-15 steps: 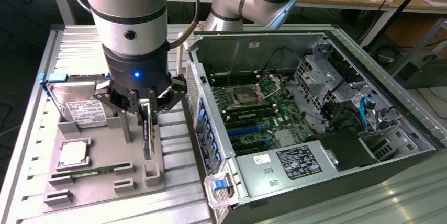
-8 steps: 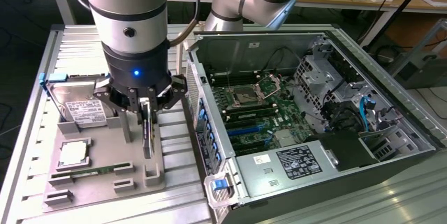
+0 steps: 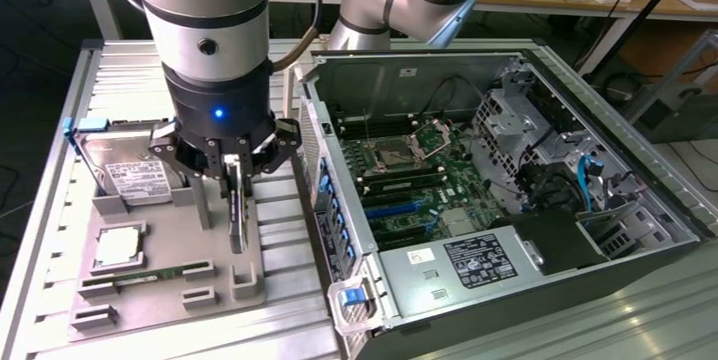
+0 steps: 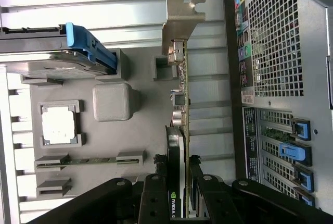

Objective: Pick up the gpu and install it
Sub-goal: 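Pick up the gpu and move the gpu toward the slot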

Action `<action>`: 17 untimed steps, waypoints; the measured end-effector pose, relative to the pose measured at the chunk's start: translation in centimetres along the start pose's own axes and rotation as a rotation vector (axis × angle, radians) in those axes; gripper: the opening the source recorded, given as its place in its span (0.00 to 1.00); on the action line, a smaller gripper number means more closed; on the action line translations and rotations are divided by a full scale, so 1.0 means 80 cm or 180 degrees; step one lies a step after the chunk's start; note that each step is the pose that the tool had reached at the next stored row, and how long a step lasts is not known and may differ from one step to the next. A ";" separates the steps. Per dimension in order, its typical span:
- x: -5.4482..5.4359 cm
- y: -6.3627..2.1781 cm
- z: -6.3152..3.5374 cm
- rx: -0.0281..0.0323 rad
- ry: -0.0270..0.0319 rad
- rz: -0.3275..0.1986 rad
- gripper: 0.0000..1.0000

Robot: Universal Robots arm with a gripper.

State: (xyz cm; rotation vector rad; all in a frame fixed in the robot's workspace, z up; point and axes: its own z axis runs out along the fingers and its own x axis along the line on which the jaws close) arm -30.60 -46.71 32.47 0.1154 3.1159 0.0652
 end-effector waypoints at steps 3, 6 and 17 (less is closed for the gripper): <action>0.000 0.000 -0.002 0.0000 0.0000 0.0000 0.27; 0.000 0.000 -0.003 0.0000 0.0000 0.0000 0.27; 0.000 0.000 -0.008 0.0000 0.0000 0.0000 0.27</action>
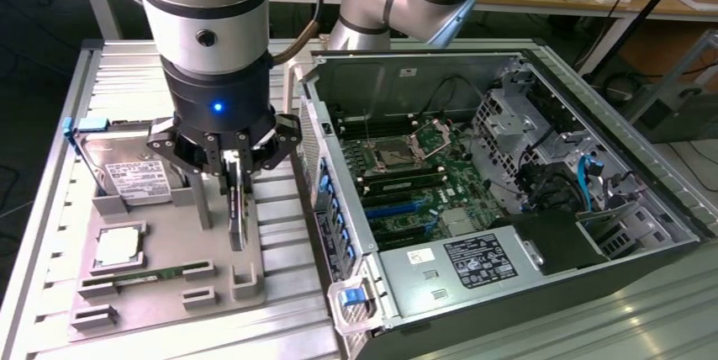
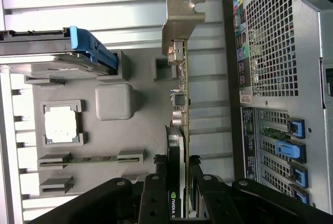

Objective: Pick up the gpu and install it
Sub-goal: 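Pick up the gpu and move the gpu toward the slot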

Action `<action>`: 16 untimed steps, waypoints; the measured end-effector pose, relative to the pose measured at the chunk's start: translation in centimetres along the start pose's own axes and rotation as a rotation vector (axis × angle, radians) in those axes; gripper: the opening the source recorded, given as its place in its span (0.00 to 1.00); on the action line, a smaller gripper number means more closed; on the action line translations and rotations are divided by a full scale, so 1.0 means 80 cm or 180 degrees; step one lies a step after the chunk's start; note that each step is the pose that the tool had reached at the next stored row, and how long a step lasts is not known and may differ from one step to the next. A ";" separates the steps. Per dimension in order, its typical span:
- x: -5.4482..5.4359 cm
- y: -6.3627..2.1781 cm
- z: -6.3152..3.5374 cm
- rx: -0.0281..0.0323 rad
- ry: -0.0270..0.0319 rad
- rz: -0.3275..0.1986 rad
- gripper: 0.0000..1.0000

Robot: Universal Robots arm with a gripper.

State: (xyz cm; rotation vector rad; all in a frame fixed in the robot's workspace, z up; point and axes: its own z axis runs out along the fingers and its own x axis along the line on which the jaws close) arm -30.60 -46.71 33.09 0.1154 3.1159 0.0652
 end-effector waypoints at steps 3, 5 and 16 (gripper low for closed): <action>0.000 0.000 -0.001 0.0000 0.0000 0.0000 0.27; 0.000 0.000 -0.002 0.0000 0.0000 0.0000 0.27; 0.000 0.000 -0.005 0.0000 0.0000 0.0000 0.27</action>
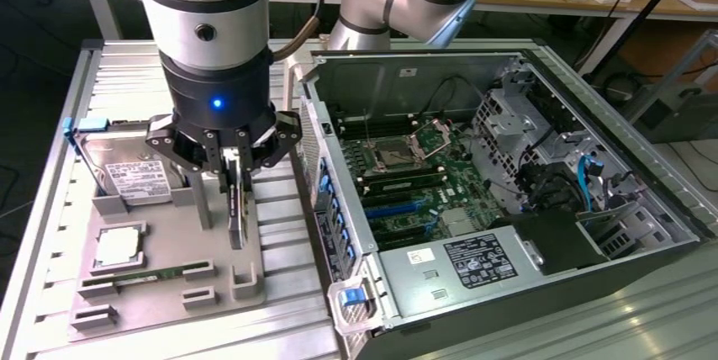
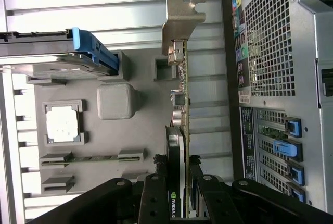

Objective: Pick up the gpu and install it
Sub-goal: 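Pick up the gpu and move the gpu toward the slot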

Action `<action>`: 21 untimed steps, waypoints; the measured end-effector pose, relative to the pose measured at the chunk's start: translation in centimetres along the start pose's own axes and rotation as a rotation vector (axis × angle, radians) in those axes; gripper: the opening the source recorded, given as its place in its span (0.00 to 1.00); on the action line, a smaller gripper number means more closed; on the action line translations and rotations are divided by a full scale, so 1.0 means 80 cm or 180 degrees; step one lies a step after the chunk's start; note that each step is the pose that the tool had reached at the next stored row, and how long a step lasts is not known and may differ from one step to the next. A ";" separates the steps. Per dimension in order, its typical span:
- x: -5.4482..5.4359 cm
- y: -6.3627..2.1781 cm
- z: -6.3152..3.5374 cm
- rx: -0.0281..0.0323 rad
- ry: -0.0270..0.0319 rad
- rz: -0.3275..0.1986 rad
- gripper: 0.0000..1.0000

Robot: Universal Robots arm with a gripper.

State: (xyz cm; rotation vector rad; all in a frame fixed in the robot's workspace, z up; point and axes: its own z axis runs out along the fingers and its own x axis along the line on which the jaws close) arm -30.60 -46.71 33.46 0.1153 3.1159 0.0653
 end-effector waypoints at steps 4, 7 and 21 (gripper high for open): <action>0.000 0.000 -0.002 0.0000 0.0000 0.0000 0.27; 0.000 0.000 -0.004 0.0000 0.0000 0.0000 0.27; 0.000 0.000 -0.010 0.0000 0.0000 0.0000 0.27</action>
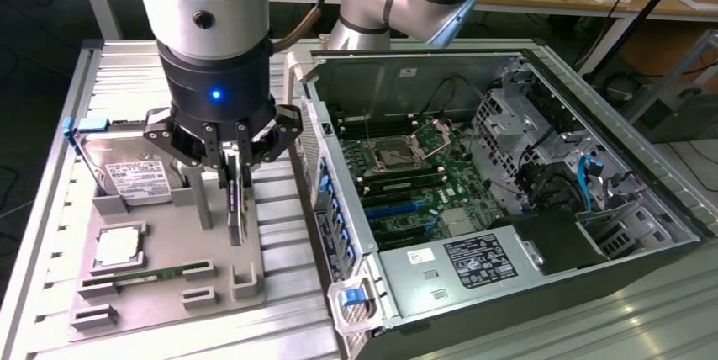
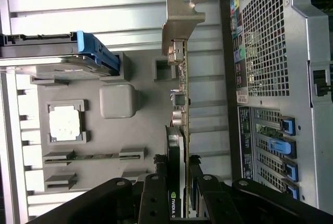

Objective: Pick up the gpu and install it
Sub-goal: 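Pick up the gpu and move the gpu toward the slot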

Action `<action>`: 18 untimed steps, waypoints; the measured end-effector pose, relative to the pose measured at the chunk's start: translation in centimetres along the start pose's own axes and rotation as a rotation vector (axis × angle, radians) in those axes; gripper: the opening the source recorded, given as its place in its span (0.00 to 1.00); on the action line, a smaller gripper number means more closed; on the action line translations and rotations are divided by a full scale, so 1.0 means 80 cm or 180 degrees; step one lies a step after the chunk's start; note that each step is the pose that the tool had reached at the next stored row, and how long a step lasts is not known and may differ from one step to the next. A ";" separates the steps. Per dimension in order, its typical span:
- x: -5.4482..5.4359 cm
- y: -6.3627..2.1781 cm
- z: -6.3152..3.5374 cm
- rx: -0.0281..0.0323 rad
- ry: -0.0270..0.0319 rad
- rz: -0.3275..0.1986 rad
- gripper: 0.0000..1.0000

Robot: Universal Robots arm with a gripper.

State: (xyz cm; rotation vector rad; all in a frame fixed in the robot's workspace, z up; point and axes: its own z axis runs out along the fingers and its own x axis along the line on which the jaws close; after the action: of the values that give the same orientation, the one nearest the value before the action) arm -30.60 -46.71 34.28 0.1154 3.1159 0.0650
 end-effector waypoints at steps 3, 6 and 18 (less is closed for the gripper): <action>0.000 0.000 -0.001 0.0000 0.0000 0.0000 0.27; 0.000 0.000 -0.002 0.0000 0.0000 0.0000 0.27; 0.000 0.001 -0.016 0.0000 0.0000 0.0000 0.27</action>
State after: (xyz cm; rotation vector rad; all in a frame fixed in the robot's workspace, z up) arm -30.60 -46.71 35.60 0.1154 3.1159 0.0651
